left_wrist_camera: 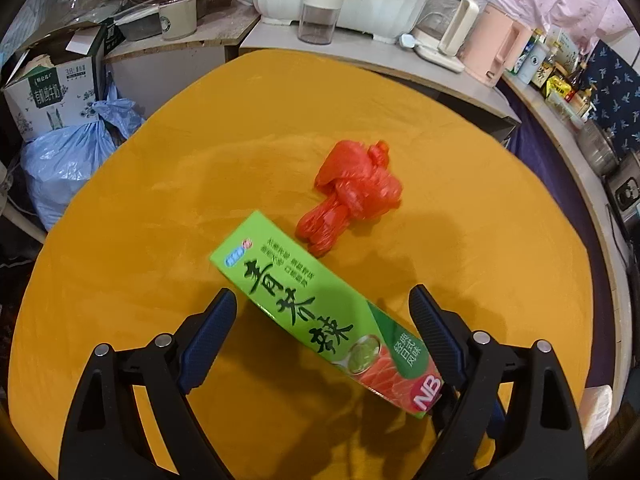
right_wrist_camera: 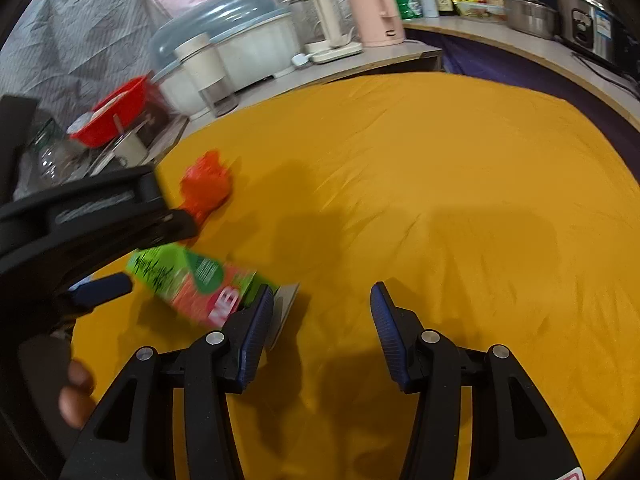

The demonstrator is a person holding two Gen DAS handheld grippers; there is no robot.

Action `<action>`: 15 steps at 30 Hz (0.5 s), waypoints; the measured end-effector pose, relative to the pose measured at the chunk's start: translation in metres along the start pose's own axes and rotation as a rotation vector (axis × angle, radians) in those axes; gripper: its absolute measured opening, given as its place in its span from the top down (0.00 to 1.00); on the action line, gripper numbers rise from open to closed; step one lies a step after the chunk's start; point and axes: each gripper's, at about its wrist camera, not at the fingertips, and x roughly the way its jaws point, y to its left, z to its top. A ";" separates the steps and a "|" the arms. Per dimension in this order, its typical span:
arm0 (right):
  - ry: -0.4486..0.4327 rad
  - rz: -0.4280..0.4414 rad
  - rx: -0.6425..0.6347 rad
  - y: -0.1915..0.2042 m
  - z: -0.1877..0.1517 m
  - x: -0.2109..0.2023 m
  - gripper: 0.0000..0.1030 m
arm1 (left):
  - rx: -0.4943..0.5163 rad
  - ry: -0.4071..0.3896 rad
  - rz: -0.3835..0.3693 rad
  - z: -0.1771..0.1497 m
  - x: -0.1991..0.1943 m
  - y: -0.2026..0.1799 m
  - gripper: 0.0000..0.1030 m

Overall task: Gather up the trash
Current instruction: 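Grasp the green NB carton with the left gripper while the right gripper grasps the red bag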

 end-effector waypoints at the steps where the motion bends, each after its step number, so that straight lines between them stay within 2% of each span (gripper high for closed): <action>1: 0.003 0.002 -0.002 0.001 -0.004 -0.002 0.52 | -0.002 0.007 0.010 -0.001 0.003 0.003 0.19; 4: 0.005 0.027 0.008 0.000 -0.013 -0.009 0.52 | -0.030 0.040 0.018 -0.002 0.012 0.012 0.19; 8: -0.020 0.005 0.003 -0.001 -0.021 -0.024 0.52 | -0.010 0.057 0.031 -0.007 0.013 0.016 0.19; 12: -0.059 -0.007 0.030 -0.006 -0.016 -0.041 0.52 | 0.060 0.049 0.046 -0.020 0.008 0.021 0.28; 15: -0.074 0.001 0.048 -0.006 -0.006 -0.046 0.52 | 0.072 0.043 0.037 -0.028 0.002 0.030 0.35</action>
